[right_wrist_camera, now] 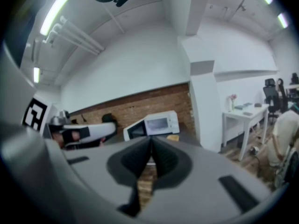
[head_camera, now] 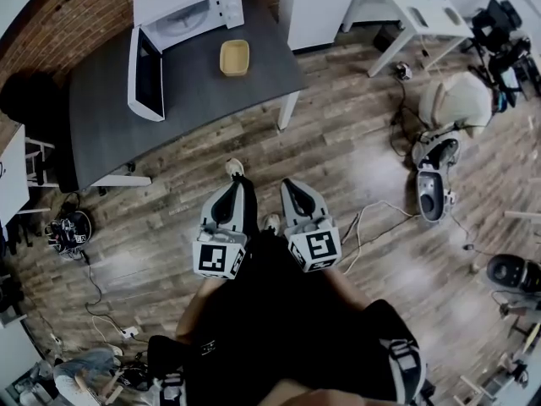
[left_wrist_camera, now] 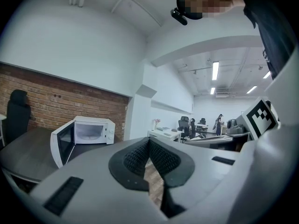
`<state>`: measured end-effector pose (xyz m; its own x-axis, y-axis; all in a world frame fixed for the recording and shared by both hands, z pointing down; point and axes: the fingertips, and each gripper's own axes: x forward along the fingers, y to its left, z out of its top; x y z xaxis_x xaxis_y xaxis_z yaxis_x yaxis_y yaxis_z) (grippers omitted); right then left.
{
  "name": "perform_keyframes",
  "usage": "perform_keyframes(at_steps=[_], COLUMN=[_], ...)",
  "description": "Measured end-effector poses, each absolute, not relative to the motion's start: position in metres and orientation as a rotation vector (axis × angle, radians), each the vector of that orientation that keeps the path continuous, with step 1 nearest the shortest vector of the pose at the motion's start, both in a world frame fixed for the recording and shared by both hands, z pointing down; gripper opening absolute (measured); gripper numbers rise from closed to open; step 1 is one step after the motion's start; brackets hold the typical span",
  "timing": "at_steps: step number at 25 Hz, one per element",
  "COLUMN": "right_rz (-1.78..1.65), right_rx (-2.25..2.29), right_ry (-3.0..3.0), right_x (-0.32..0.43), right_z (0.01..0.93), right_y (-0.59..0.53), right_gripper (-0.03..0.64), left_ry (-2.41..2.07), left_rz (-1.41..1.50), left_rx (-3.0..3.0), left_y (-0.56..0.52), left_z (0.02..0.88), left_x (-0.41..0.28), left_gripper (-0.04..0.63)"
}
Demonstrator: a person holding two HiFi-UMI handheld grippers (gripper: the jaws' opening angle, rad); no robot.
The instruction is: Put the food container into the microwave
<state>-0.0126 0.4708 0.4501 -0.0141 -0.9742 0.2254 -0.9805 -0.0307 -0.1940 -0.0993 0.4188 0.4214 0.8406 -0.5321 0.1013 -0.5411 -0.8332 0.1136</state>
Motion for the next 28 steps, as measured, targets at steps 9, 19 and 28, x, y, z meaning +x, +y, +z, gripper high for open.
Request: perform_keyframes(at_steps=[9,19,28], right_rz=[0.475,0.479,0.472], right_rx=[2.172,2.188,2.196], right_ry=[-2.161,-2.106,-2.054], right_x=[0.015,0.041,0.053], right_z=[0.458,0.456,0.444], right_y=[0.41,0.303,0.202], right_gripper=[0.034,0.034,0.034], left_ry=[-0.838,-0.818,-0.825], left_rz=[0.113,0.123,0.107], left_rx=[2.869,2.833,2.826], left_y=[0.356,0.242,0.126], left_z=[0.432,0.436,0.43], left_x=[-0.071,-0.046,-0.042], left_gripper=[0.031,0.031,0.031])
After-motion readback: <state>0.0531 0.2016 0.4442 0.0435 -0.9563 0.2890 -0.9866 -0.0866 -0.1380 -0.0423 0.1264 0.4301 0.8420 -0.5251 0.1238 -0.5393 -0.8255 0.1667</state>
